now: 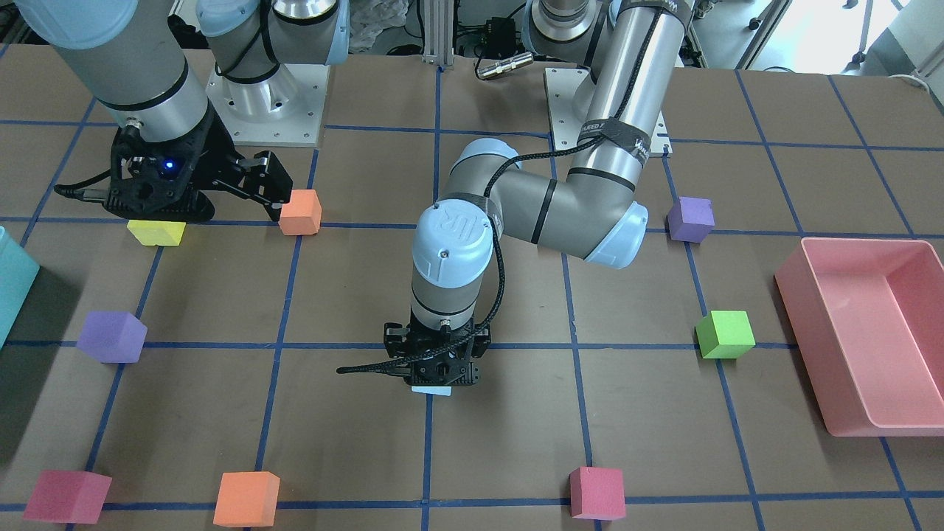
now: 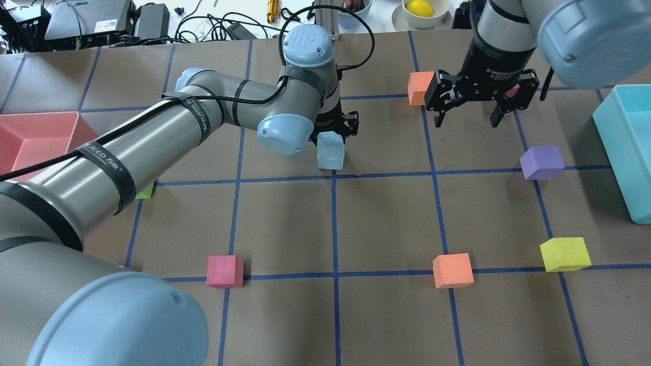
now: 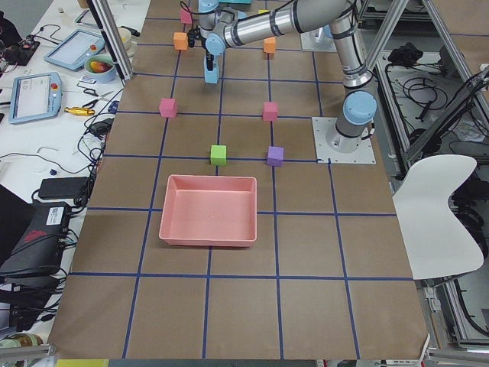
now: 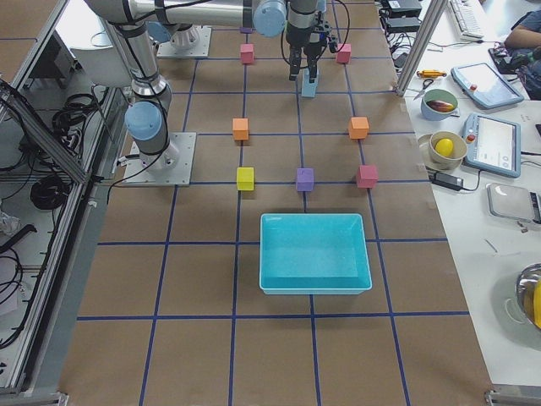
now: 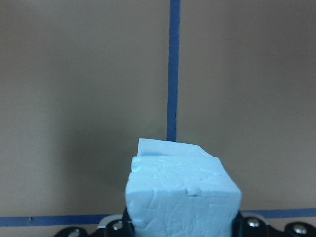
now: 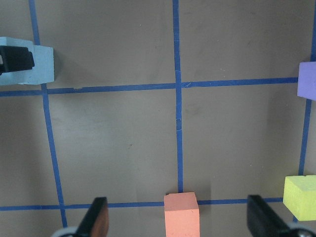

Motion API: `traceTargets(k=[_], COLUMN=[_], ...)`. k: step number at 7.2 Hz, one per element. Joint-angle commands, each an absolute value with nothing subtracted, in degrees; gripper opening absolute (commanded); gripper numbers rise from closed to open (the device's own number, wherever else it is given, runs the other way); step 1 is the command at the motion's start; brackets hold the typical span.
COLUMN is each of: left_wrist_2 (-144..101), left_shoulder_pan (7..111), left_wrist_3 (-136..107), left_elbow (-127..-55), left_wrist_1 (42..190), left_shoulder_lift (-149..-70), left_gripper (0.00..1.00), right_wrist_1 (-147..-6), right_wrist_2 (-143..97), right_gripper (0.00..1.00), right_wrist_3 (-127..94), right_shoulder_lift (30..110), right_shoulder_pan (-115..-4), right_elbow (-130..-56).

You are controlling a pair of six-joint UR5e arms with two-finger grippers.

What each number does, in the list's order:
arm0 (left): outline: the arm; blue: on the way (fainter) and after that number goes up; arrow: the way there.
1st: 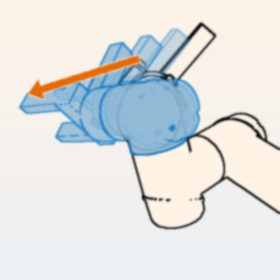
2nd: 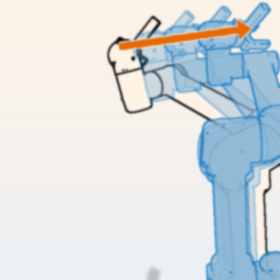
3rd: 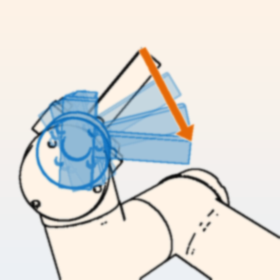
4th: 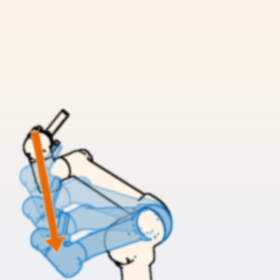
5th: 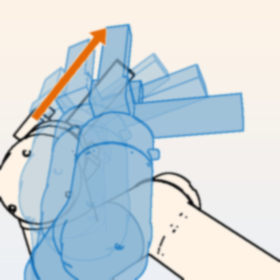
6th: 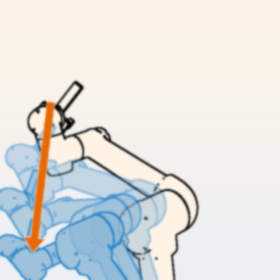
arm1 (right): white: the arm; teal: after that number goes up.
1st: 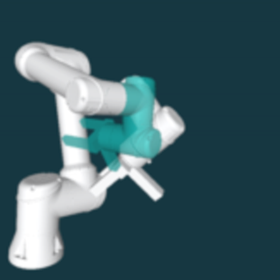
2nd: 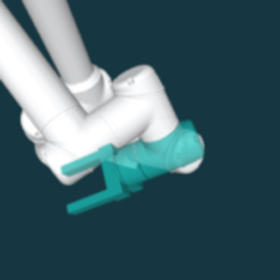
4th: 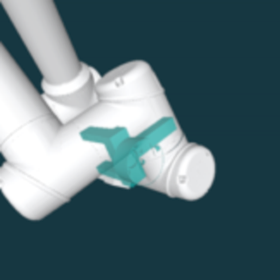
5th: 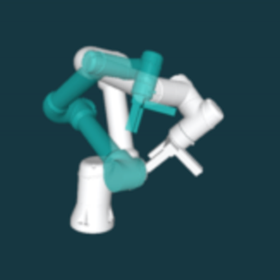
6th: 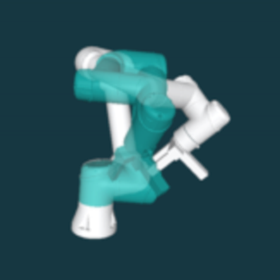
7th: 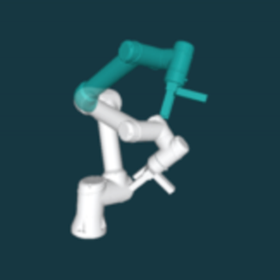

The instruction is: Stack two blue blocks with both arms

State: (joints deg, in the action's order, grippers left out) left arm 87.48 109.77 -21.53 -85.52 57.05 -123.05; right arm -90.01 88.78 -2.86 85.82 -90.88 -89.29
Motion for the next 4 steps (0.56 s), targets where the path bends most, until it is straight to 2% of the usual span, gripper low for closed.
traceTargets(k=[1, 3, 4], left_wrist_2=[87.36, 87.54, 89.54], left_shoulder_pan=[109.78, 109.08, 107.33], left_wrist_3=[-21.71, -20.57, -18.22], left_elbow=[-84.91, -84.12, -83.68], left_wrist_1=[57.13, 59.40, 65.94], left_shoulder_lift=[-121.74, -116.66, -113.06], left_gripper=[1.00, 1.00, 1.00], right_wrist_1=[-90.70, -90.97, -91.23], right_wrist_2=[88.77, 88.77, 88.86], right_gripper=[1.00, 1.00, 1.00], right_wrist_3=[-2.81, -2.90, -2.90], right_shoulder_lift=[85.87, 85.87, 85.87], right_shoulder_pan=[-90.88, -90.79, -90.79], right_elbow=[-89.30, -89.30, -89.30])
